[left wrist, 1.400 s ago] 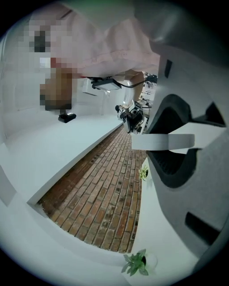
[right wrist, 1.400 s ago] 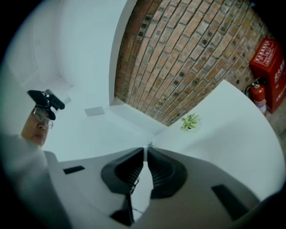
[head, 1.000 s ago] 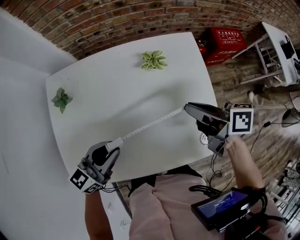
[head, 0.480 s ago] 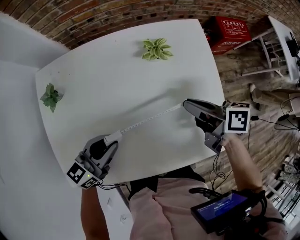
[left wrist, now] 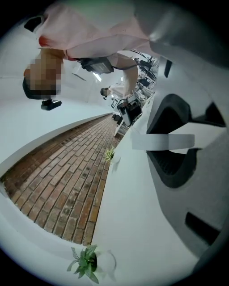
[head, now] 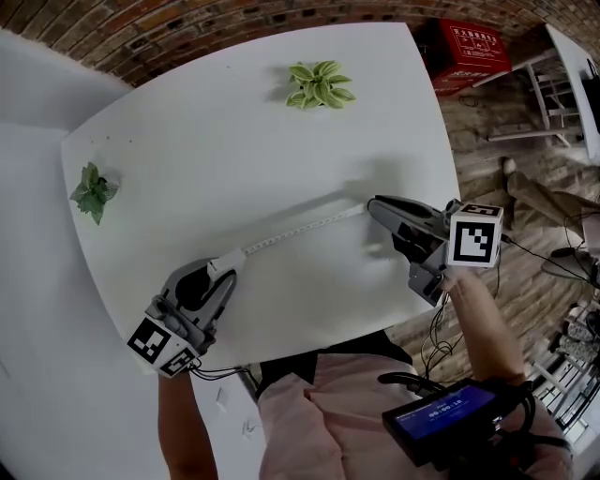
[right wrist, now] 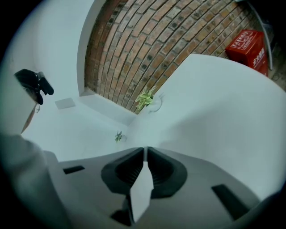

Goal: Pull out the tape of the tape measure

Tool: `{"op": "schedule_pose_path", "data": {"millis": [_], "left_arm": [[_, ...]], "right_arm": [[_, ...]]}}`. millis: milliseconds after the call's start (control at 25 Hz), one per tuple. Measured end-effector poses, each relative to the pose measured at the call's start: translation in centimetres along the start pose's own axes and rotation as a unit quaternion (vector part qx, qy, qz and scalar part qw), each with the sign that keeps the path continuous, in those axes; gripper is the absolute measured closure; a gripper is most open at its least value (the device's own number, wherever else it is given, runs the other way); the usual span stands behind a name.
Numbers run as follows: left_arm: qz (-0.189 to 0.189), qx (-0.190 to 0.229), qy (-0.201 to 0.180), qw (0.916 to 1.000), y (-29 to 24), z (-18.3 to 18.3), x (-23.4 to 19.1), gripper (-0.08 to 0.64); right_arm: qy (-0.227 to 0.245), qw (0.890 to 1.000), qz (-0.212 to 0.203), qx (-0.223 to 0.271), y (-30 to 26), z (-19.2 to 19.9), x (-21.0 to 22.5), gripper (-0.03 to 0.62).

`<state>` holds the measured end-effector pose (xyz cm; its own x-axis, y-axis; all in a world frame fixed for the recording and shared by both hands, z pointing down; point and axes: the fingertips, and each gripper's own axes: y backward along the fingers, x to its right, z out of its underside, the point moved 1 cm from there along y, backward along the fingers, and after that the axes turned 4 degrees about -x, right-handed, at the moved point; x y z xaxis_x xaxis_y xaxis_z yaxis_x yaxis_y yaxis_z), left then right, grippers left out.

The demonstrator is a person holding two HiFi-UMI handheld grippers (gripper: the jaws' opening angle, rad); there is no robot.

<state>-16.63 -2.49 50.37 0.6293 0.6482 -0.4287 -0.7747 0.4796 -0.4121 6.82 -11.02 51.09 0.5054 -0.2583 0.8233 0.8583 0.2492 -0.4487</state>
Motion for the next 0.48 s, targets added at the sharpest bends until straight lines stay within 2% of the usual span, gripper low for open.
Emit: {"op": "schedule_pose_path", "data": {"millis": [200, 480], "left_arm": [[-0.029, -0.069, 0.019, 0.997, -1.1, 1.0, -1.0, 0.456], [-0.047, -0.126, 0.045, 0.9899, -1.6, 1.9, -1.7, 0.455]], "right_arm": [[0.003, 1.0, 0.009, -0.001, -0.3, 0.0, 0.3, 0.557], [0.002, 1.0, 0.014, -0.006, -0.7, 0.4, 0.5, 0.557]]}}
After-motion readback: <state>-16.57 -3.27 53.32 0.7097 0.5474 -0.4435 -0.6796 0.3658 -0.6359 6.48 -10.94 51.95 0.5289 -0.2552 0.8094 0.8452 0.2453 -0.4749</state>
